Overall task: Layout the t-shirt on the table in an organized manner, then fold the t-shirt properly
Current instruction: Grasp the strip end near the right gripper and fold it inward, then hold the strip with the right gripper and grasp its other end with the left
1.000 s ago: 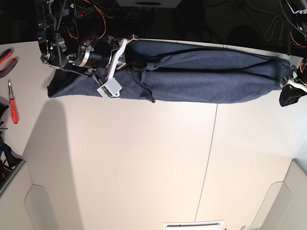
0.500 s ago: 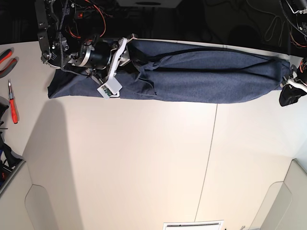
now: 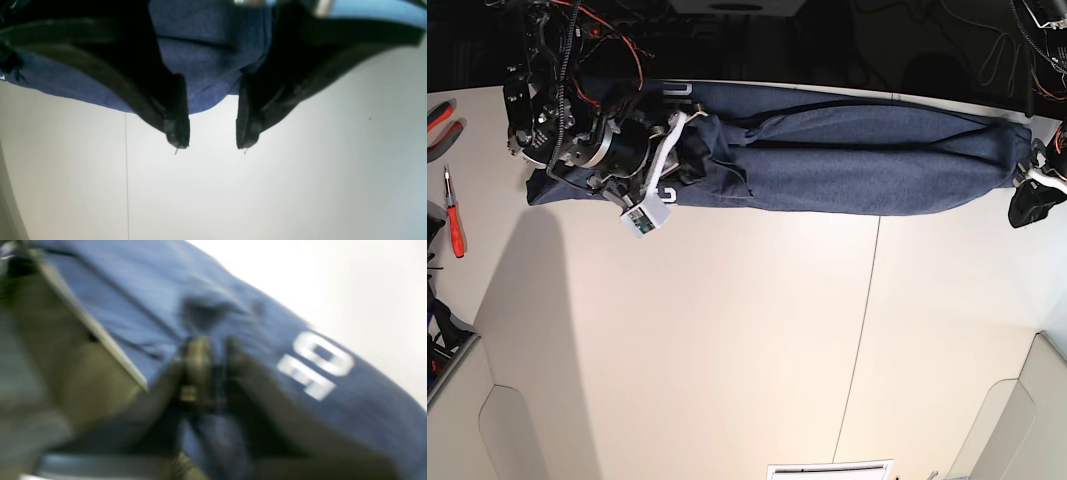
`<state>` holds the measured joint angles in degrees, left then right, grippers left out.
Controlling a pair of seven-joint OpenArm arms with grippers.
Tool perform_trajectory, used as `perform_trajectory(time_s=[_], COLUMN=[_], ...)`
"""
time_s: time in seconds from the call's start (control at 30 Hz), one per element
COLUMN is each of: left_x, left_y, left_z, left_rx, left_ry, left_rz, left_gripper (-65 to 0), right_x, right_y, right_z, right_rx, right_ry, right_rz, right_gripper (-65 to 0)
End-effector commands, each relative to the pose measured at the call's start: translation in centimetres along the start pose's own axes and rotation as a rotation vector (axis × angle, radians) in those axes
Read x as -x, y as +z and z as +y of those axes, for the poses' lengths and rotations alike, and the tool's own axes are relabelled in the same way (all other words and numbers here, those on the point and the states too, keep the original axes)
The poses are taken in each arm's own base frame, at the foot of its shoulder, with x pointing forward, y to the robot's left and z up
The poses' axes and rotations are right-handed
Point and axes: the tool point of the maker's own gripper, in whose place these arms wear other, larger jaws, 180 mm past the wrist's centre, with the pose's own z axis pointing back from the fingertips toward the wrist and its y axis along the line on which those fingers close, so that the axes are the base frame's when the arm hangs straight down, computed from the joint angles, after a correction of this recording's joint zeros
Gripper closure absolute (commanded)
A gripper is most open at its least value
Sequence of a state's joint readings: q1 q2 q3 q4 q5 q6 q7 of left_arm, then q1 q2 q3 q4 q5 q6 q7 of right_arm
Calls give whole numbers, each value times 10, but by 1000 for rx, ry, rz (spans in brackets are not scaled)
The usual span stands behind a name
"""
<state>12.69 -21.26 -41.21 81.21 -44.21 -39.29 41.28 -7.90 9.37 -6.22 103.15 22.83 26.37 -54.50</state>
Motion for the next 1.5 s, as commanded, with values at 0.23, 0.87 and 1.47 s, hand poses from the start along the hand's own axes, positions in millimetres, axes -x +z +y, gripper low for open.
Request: perform_trajectory(time_s=[0.23,0.87,1.47], left_x=[-15,-21,-5], left_y=[3,3,-5], left_z=[-1,-7,-24], left_rx=[12,44,72], left_ry=[-20,17,99], left_rz=[-28,-59,-113], left_gripper=[-267,-267,-267], right_x=[25,50,-35], right_y=[23,37,41], right_z=[-42,-42,-36], right_rx=[141,104,-32], right_ry=[-143,-302,-182], right_rz=[-2,-29,-243], right_gripper=[0,0,-159])
